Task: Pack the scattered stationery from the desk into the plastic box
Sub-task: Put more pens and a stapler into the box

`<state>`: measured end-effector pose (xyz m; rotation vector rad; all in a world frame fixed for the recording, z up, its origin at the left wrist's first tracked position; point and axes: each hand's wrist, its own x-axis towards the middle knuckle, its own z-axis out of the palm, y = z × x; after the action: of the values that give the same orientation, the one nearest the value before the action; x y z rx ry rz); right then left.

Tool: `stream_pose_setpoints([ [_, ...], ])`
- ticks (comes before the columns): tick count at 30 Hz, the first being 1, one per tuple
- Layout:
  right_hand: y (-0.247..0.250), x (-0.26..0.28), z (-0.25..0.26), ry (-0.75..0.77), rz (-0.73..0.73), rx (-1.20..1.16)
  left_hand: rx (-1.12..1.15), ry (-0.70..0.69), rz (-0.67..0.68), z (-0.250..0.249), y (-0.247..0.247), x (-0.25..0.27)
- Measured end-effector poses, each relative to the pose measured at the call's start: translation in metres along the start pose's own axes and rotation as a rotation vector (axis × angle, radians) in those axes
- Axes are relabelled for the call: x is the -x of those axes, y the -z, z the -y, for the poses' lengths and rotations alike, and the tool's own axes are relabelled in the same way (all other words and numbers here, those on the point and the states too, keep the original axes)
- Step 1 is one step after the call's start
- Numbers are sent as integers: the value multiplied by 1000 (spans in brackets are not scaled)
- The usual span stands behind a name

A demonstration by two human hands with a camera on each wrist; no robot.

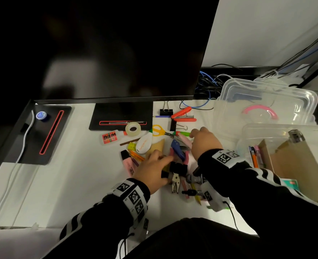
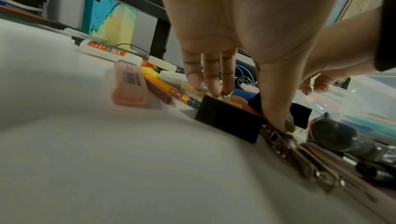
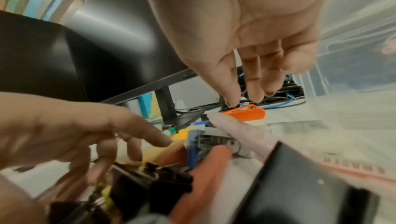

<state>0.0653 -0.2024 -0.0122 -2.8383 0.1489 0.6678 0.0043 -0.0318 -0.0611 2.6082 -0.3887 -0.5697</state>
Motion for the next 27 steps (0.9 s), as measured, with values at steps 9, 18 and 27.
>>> stream_pose_setpoints([
  [9, -4, 5, 13, 198, 0, 10, -98, -26, 43, 1, 4, -7],
  [18, -17, 0, 18, 69, 112, 8, -108, -38, 35, 6, 3, -11],
  [27, -25, -8, 15, 12, 198, 14, -43, -40, 51, 2, 4, -10],
])
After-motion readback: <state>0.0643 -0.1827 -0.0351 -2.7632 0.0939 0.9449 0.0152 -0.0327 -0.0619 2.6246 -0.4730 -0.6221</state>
